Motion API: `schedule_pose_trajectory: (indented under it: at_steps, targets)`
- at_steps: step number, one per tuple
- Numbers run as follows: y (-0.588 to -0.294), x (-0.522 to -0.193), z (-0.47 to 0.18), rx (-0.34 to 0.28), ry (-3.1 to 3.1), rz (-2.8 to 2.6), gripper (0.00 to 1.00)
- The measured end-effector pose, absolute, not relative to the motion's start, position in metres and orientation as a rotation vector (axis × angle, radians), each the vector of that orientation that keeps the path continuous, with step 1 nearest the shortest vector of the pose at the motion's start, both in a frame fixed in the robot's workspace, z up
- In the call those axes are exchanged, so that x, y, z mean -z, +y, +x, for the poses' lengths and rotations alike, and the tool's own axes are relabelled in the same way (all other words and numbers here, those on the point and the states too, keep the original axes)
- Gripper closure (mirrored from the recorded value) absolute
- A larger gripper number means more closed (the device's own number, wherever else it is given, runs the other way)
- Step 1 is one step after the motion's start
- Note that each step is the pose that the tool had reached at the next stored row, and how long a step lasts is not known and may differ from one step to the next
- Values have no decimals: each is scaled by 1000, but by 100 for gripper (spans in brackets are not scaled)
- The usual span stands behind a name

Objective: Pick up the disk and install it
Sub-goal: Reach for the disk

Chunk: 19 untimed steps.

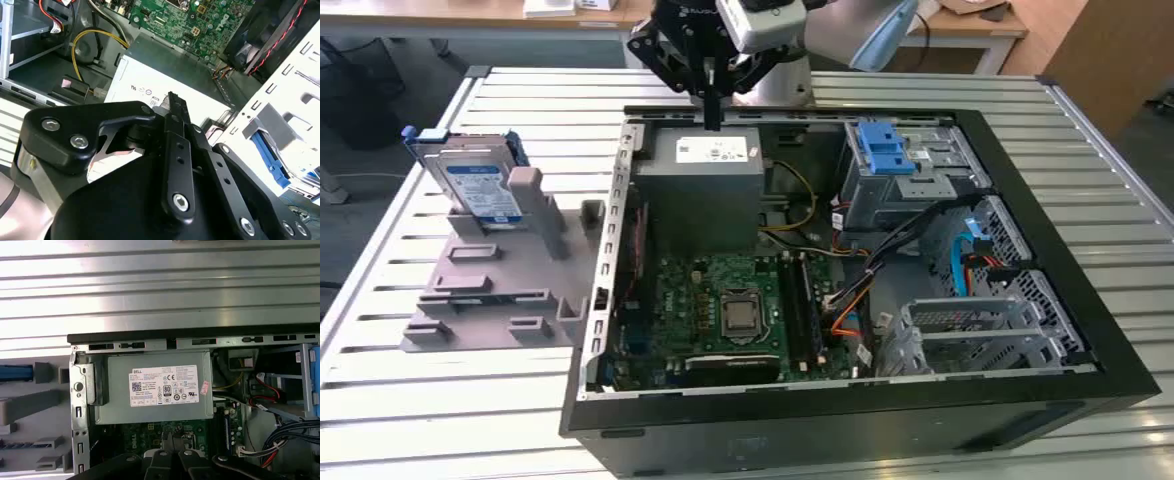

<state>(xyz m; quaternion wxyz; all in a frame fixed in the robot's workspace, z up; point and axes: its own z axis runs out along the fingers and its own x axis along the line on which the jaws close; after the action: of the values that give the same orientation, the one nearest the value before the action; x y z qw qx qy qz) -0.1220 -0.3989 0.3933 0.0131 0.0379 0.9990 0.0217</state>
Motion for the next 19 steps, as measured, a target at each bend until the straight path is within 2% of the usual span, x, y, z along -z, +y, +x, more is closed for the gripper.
schedule_pose_trajectory:
  at_steps: [19]
  targets:
    - [-399,-393,-126,-68,3112,118,89]
